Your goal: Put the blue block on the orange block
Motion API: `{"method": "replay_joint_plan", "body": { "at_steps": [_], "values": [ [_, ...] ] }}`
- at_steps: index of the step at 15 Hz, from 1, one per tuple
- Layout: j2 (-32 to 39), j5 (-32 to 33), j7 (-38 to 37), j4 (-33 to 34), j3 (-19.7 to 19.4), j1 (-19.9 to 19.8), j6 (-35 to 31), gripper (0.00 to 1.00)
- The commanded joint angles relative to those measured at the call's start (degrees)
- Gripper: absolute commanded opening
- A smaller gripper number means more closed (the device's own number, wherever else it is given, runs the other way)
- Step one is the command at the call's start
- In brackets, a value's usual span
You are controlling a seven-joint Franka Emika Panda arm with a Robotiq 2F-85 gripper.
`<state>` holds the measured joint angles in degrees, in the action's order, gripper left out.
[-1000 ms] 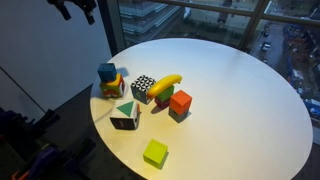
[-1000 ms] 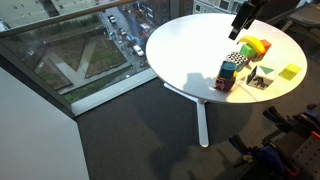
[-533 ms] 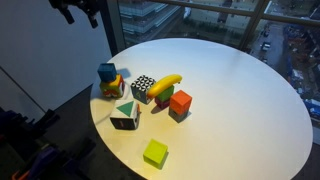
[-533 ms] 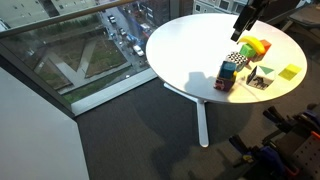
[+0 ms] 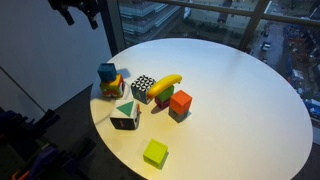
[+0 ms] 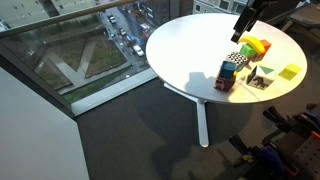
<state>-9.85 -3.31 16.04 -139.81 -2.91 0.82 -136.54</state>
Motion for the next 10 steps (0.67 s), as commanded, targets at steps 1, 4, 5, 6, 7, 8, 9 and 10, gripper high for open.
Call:
{"method": "replay_joint_plan", "body": {
  "at_steps": [1, 4, 5, 6, 7, 8, 9, 10],
  "values": [
    [0.65, -0.87, 3.38, -1.17, -0.63, -0.02, -3.65, 1.00],
    [1.77, -1.14, 6.39, -2.28, -1.18, -0.09, -7.42, 1.00],
    [2.23, -1.30, 7.09, -2.67, -1.37, -0.13, -8.36, 1.00],
    [2.65, -1.29, 7.92, -3.01, -1.51, -0.17, -9.33, 1.00],
    [3.11, -1.38, 8.58, -3.32, -1.67, -0.22, -9.95, 1.00],
    [3.54, -1.42, 9.25, -3.64, -1.80, -0.28, -10.65, 1.00],
    [3.96, -1.59, 10.14, -3.94, -1.96, -0.33, -11.10, 1.00],
    [4.43, -1.77, 11.13, -4.08, -2.10, -0.39, -11.46, 1.00]
  ]
}}
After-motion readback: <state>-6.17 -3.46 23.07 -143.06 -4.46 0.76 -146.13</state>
